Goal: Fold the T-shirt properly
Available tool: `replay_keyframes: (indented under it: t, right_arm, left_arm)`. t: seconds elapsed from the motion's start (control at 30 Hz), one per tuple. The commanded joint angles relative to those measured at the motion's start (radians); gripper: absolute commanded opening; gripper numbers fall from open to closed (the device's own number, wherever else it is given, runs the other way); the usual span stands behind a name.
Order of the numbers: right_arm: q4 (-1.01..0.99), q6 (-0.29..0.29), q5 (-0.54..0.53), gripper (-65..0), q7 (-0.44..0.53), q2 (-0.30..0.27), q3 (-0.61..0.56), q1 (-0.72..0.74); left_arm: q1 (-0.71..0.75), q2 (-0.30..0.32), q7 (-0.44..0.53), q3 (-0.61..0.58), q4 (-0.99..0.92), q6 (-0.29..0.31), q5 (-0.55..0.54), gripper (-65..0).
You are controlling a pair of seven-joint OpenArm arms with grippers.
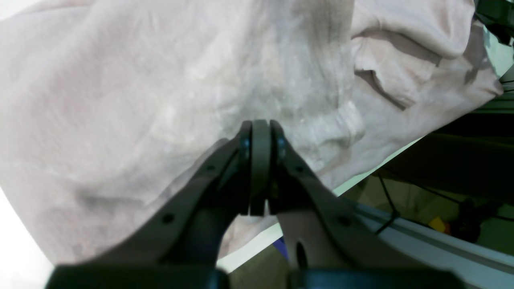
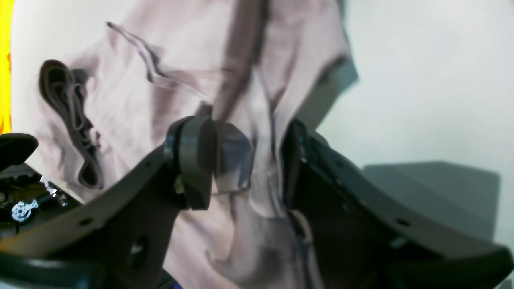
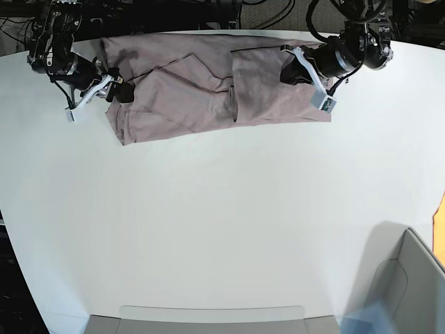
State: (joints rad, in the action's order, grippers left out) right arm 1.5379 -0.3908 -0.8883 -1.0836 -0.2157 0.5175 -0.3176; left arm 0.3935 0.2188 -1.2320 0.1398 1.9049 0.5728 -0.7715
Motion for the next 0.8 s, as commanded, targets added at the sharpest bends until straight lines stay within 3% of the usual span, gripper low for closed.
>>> replay_keyframes:
  t: [0.0, 0.33, 0.4, 0.5, 0.53, 0.77]
  right_arm:
    - [0.005, -0.003, 0.024, -38.6, -0.022, -0.001, -0.021, 0.001]
    - [0.008, -0.001, 0.054, -39.5, -0.017, 0.058, -0.118, 0.036]
    - [0.009, 0.0, 0.096, -44.5, -0.017, 0.063, -0.138, 0.061]
    - [0.006, 0.0, 0.165, -62.0, -0.017, 0.069, -0.136, 0.093]
    - [0.005, 0.0, 0.179, -65.0, -0.017, 0.069, -0.136, 0.099]
    - [0.005, 0.002, 0.301, -65.0, -0.016, 0.06, -0.135, 0.183]
  left_arm:
    - [0.002, 0.006, 0.011, 0.008, 0.02, 0.006, -0.019, -65.0]
    - [0.003, 0.008, 0.01, 0.008, 0.02, 0.005, -0.021, -65.0]
    - [0.003, 0.008, 0.01, 0.008, 0.026, 0.005, -0.022, -65.0]
    - [0.005, 0.008, 0.005, 0.008, 0.055, 0.005, -0.021, -65.0]
    - [0.005, 0.008, 0.002, 0.008, 0.064, 0.005, -0.019, -65.0]
    - [0.005, 0.024, 0.001, 0.01, 0.072, 0.005, -0.022, -65.0]
